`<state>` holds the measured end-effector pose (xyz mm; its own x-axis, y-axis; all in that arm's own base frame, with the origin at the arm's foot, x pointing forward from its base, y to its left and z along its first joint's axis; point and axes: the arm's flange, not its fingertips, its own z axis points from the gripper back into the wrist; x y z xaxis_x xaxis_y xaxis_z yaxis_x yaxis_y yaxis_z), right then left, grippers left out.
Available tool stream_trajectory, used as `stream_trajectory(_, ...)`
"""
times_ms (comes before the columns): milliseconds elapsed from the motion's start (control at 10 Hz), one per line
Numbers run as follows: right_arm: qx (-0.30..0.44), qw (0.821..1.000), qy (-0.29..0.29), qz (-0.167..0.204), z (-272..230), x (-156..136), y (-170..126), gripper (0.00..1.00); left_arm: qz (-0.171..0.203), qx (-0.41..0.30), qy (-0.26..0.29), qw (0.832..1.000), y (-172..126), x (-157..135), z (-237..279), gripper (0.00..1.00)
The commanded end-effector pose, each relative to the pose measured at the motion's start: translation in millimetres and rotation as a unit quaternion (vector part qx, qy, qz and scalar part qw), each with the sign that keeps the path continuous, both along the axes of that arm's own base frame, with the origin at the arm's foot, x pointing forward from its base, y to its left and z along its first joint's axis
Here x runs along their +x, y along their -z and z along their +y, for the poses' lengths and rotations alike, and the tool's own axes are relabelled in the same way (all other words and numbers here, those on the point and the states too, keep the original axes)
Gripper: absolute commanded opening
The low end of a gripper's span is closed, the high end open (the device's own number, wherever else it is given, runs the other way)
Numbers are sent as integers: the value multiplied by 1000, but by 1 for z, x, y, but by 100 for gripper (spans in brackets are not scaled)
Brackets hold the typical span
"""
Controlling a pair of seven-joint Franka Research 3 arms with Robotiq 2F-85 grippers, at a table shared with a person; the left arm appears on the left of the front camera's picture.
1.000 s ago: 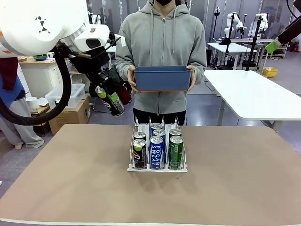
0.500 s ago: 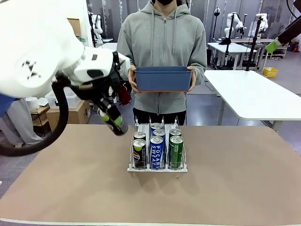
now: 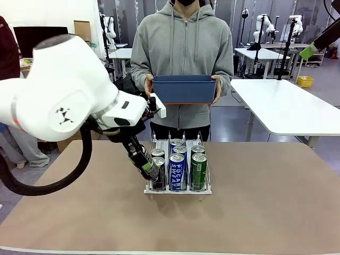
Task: Fill the beverage cans into the dispenser.
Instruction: Place the picked Pepsi coke in the line of the Automatic Can Dispenser with the same cans.
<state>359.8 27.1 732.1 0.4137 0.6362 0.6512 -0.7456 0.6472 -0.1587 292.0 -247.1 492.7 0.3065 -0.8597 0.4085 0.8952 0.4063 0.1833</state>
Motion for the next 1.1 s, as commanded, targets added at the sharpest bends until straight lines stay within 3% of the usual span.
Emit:
stream_trajectory(0, 0, 1000, 0, 0, 0, 0, 1, 100, -14, 5, 42, 999, 25, 9, 4, 58)
stream_trajectory(200, 0, 1000, 0, 0, 0, 0, 1, 100, 5, 8, 58, 998, 29, 16, -2, 58)
stream_trajectory(300, 0, 1000, 0, 0, 0, 0, 1, 100, 2, 15, 35, 999, 22, 14, -4, 58)
stream_trajectory(700, 0, 1000, 0, 0, 0, 0, 1, 100, 6, 25, 48, 999, 32, 19, -4, 58)
stream_trajectory(1000, 0, 1000, 0, 0, 0, 0, 1, 100, 12, 35, 37, 999, 47, 48, -13, 58)
